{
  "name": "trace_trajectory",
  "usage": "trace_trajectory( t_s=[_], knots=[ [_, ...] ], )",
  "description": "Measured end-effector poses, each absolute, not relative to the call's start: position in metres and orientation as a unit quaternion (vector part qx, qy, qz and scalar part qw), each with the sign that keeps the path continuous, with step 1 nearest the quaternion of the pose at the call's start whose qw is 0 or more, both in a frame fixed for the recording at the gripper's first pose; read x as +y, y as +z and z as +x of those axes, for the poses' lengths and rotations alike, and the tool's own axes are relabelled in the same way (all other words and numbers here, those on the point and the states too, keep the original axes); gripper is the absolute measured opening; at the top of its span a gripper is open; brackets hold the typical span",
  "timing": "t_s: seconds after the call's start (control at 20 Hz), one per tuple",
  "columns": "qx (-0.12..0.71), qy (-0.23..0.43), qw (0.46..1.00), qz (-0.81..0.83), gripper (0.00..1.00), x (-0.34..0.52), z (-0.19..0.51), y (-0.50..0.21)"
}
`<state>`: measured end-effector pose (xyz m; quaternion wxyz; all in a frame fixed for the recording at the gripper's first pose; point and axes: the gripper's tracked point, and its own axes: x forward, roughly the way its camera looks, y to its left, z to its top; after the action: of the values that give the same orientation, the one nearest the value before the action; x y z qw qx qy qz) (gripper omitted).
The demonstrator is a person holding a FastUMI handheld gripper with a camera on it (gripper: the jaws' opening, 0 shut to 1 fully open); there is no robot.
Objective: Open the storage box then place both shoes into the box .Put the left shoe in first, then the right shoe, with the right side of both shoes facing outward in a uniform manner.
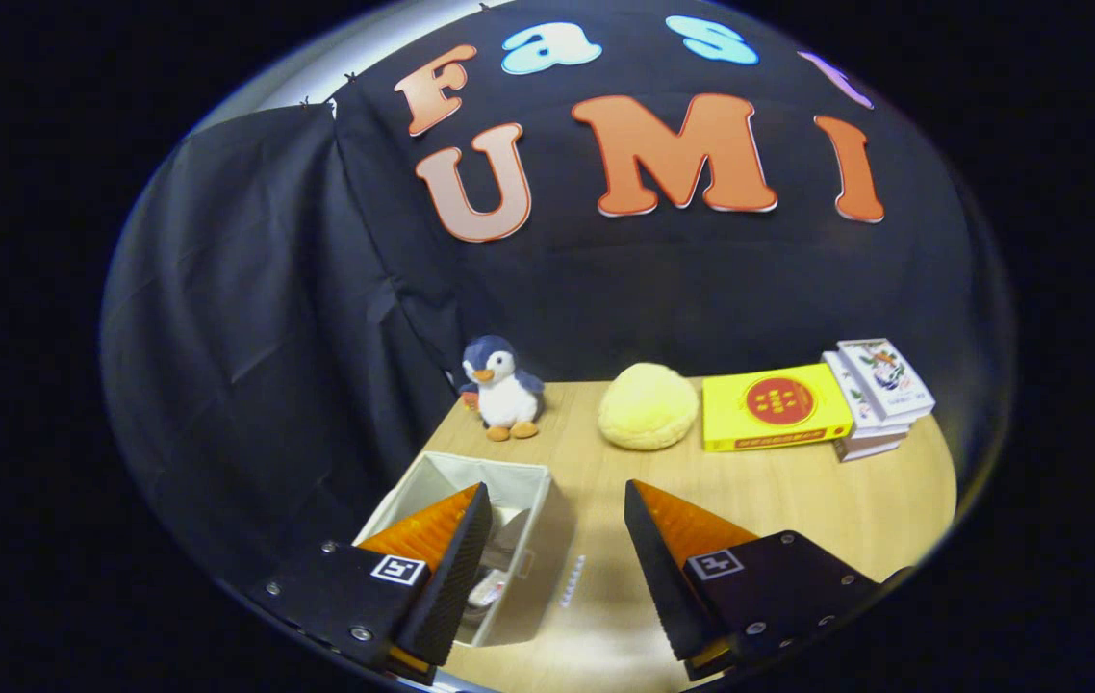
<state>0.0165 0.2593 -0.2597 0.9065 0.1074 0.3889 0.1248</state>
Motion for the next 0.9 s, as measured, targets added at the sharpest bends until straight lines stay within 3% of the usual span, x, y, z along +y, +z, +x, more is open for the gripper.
trace_trajectory(
  t_s=[0.45, 0.9],
  knots=[
    [0.213, 0.085, 0.971, 0.066, 0.96, 0.145, 0.04, -0.157],
    [0.082, 0.064, 0.995, 0.006, 0.97, 0.076, 0.033, -0.045]
  ],
)
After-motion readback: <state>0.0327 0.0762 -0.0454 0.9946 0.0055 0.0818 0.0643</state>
